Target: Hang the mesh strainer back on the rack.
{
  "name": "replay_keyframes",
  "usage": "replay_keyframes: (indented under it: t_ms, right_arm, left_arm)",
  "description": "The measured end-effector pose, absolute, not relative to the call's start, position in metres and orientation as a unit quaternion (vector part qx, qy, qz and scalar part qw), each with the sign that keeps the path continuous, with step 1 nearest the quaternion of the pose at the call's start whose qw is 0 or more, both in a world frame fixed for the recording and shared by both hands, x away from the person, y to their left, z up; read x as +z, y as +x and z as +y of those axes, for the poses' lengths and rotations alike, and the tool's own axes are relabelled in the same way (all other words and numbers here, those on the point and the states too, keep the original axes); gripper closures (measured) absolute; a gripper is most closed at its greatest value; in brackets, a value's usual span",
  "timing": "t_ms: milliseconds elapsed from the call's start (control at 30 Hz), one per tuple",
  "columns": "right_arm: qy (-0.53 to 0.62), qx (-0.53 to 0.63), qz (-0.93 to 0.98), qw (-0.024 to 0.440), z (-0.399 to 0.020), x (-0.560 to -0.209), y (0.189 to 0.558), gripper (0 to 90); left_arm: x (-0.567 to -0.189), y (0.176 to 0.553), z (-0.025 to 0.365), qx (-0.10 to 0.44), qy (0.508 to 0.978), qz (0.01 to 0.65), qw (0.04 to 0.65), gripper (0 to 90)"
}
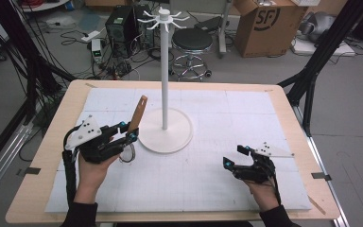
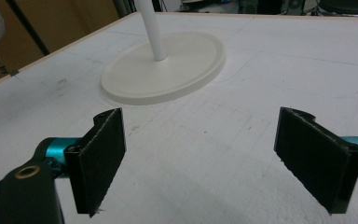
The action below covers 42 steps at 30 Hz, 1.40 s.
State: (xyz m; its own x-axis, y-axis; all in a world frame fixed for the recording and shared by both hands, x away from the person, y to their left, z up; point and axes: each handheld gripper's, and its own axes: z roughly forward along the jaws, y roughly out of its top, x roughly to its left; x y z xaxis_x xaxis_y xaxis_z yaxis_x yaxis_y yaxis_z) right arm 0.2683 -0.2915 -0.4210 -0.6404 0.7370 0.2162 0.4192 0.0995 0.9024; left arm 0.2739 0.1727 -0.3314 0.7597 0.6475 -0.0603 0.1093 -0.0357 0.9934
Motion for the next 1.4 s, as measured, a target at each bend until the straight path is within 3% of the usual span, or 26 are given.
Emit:
replay_keyframes:
  t_ms: [300,900,1400]
  right_arm:
    - [0.396,0.545,0.725,0.145,-0.292,-0.421,0.267,15.9]
    - [0.389,0.546,0.729,0.137,-0.288,-0.423,0.266,15.5]
    - [0.385,0.549,0.73,0.134,-0.287,-0.423,0.265,15.5]
  left_arm:
    - [-0.304,0.293,0.167,0.191,0.633,0.282,0.695,69.4]
    - [-0.264,0.316,0.168,0.19,0.585,0.28,0.737,69.4]
    - [-0.243,0.329,0.148,0.205,0.59,0.27,0.733,69.4]
